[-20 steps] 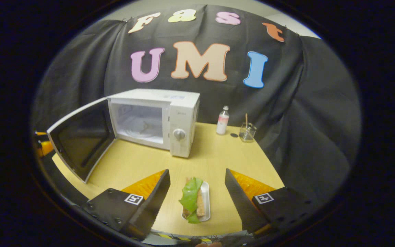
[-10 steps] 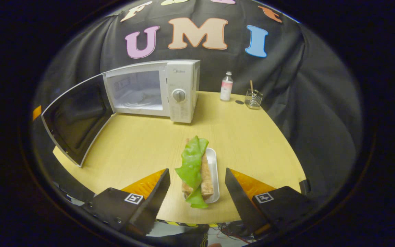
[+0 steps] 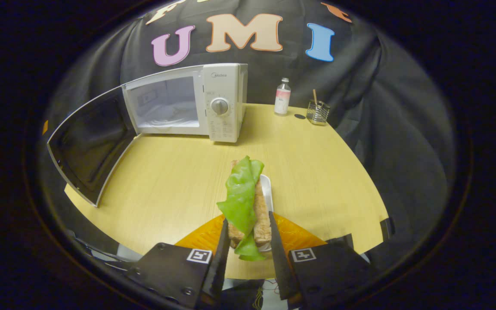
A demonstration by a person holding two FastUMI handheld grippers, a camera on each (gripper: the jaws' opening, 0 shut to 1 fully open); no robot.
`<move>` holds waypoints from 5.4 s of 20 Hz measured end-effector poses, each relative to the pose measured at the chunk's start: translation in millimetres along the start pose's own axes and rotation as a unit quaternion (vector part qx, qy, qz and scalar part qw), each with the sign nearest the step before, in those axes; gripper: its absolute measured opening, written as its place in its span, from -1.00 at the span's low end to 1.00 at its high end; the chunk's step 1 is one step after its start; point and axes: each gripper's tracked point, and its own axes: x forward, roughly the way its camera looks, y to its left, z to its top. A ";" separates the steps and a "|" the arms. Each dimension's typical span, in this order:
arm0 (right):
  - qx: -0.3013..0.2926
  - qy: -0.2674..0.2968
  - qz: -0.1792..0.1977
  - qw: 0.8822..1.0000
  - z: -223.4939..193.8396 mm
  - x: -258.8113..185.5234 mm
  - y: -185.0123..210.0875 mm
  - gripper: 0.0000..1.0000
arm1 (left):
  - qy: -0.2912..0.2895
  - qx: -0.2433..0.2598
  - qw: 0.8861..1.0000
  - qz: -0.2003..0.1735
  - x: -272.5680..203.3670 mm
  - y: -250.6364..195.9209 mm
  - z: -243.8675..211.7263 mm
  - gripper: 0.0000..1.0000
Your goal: Open the microwave oven with the left hand, put the food in, and close the microwave oven.
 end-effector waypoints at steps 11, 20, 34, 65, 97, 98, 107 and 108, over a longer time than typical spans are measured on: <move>-0.006 0.003 0.002 1.000 8.8 -8.1 0.1 -0.31 | -0.038 -0.003 0.999 -0.011 7.4 -13.4 26.5 0.95; 0.071 -0.019 0.022 0.997 51.8 -21.1 0.0 -0.30 | -0.057 -0.034 0.997 -0.027 16.9 -23.0 39.8 0.95; 0.272 -0.018 0.188 0.943 147.8 17.1 145.2 -0.31 | -0.074 -0.048 0.996 -0.011 11.3 -3.7 46.9 0.94; 0.654 -0.047 0.158 0.738 223.9 210.9 294.1 -0.33 | -0.051 -0.049 0.997 -0.036 15.1 25.7 15.2 0.95; 0.453 -0.010 0.120 0.883 152.9 163.7 263.2 0.75 | -0.046 -0.052 0.997 -0.018 5.2 39.0 4.0 0.96; 0.422 -0.035 0.116 0.898 154.7 156.6 250.6 0.75 | -0.047 -0.047 0.998 -0.015 3.0 40.6 6.2 0.97; 0.144 -0.229 0.063 0.961 206.0 50.9 134.2 0.95 | -0.057 -0.004 0.998 -0.008 3.0 46.5 17.3 0.94; 0.108 -0.260 0.046 0.959 219.1 32.1 118.5 0.95 | -0.059 -0.003 0.998 -0.002 3.7 49.5 17.9 0.94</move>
